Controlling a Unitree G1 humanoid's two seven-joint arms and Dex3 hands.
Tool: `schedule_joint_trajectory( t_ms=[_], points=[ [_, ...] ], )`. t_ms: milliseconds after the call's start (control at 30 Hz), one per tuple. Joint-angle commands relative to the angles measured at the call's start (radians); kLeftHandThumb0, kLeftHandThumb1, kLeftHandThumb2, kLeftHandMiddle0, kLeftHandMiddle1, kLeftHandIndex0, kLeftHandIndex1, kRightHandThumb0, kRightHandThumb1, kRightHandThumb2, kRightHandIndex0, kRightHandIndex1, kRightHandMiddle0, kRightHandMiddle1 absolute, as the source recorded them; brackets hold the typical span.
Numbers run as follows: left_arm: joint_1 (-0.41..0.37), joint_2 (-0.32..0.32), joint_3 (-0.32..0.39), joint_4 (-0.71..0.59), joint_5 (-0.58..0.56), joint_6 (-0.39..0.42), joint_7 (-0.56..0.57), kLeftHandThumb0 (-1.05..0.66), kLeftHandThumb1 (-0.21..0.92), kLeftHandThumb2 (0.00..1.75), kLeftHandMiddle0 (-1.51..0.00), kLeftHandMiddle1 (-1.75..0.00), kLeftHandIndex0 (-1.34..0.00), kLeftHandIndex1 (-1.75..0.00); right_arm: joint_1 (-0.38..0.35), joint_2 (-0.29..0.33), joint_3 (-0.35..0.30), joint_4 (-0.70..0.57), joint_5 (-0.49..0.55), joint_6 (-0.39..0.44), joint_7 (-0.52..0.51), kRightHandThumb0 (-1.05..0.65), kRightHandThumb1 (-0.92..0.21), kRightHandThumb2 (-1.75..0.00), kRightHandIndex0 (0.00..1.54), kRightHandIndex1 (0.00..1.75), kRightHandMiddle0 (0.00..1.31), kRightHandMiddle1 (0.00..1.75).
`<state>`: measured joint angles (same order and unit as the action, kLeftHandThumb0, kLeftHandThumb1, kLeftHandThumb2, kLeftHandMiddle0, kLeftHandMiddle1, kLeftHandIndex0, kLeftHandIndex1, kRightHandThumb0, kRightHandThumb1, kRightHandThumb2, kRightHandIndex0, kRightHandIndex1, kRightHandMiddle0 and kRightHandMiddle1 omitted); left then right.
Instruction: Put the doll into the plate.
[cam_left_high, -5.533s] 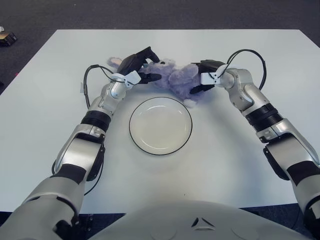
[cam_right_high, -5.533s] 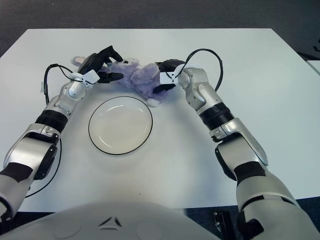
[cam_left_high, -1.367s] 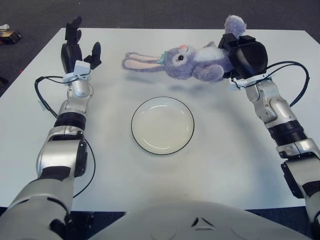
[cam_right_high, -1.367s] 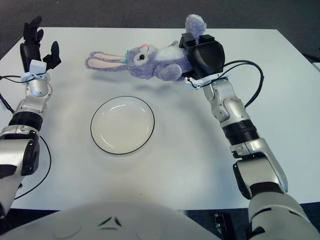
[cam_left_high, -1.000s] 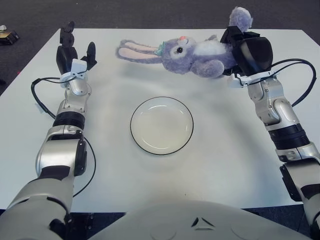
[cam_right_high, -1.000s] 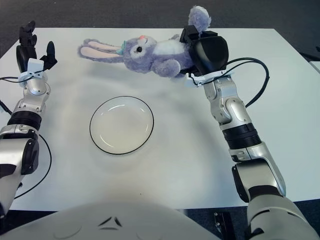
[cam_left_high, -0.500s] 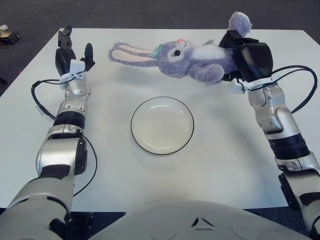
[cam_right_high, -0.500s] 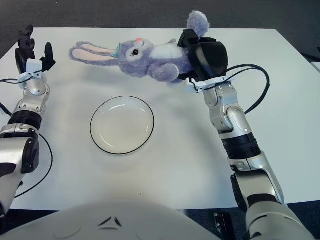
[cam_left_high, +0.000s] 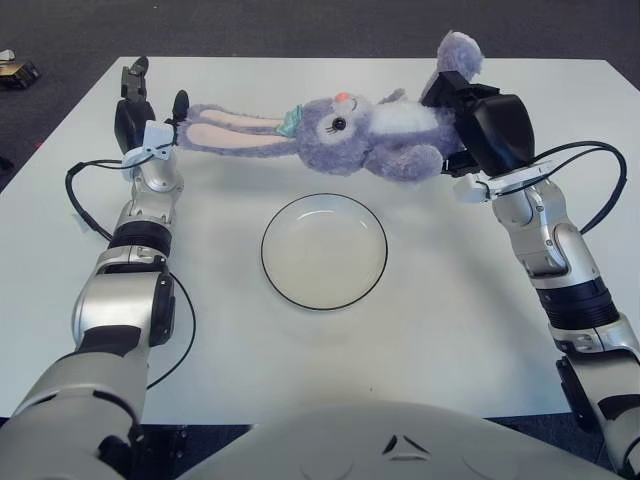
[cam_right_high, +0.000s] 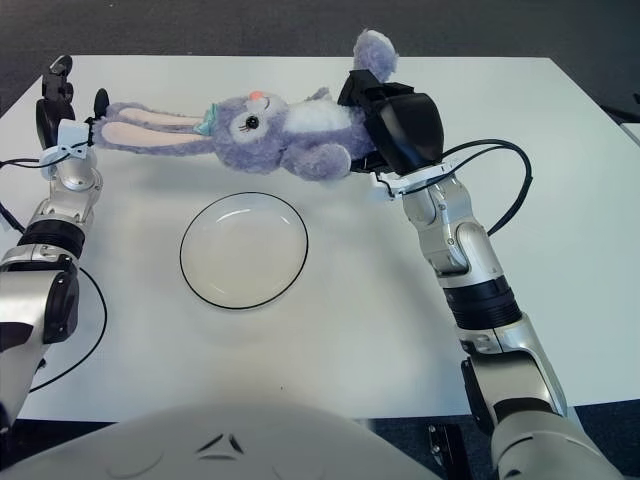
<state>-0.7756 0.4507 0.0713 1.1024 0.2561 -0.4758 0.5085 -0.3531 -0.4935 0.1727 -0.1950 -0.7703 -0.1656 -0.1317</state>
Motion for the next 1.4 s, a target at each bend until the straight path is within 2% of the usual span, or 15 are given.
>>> schedule_joint_trajectory(
  t_ms=[0,100,167,233,367,600,1367],
  points=[
    [-0.019,0.012,-0.007,0.009,0.004,-0.013,-0.004,-0.61,0.92,0.68,-0.49,-0.01,-0.27,-0.42,0.005,0.003,-0.015,-0.023,-0.006,-0.006,0.003,-0.4,-0.57,-0.98,0.9,1.75,0.41,1.75],
    [-0.02,0.012,-0.008,0.012,0.003,-0.014,-0.003,-0.61,0.92,0.68,-0.49,-0.01,-0.27,-0.42,0.006,0.005,-0.018,-0.024,-0.008,-0.009,0.005,-0.4,-0.57,-0.98,0.9,1.75,0.41,1.75],
    [-0.022,0.01,-0.011,0.016,0.003,-0.015,-0.005,-0.61,0.92,0.68,-0.49,-0.01,-0.27,-0.42,0.024,-0.007,-0.006,-0.02,-0.009,-0.07,-0.024,-0.4,-0.57,-0.98,0.9,1.75,0.41,1.75],
    [-0.023,0.009,-0.013,0.019,0.002,-0.016,-0.007,-0.61,0.92,0.68,-0.5,-0.01,-0.27,-0.43,0.04,-0.007,0.001,-0.025,-0.016,-0.098,-0.038,-0.4,-0.57,-0.98,0.9,1.75,0.41,1.75],
    [-0.025,0.008,-0.014,0.022,0.001,-0.018,-0.009,-0.61,0.92,0.68,-0.5,-0.01,-0.25,-0.47,0.062,0.003,0.001,-0.055,-0.031,-0.097,-0.024,-0.4,-0.58,-0.98,0.89,1.75,0.41,1.75],
    [-0.028,0.007,-0.015,0.031,-0.002,-0.022,-0.017,-0.61,0.92,0.67,-0.51,-0.01,-0.24,-0.5,0.087,0.01,-0.003,-0.124,-0.046,-0.065,0.061,-0.39,-0.6,-0.95,0.84,1.75,0.4,1.75],
    [-0.032,-0.005,-0.026,0.039,-0.003,-0.043,-0.03,-0.6,0.92,0.67,-0.53,-0.03,-0.24,-0.55,0.103,-0.006,-0.007,-0.141,-0.05,-0.096,0.122,-0.39,-0.61,-0.92,0.79,1.75,0.39,1.75]
  ],
)
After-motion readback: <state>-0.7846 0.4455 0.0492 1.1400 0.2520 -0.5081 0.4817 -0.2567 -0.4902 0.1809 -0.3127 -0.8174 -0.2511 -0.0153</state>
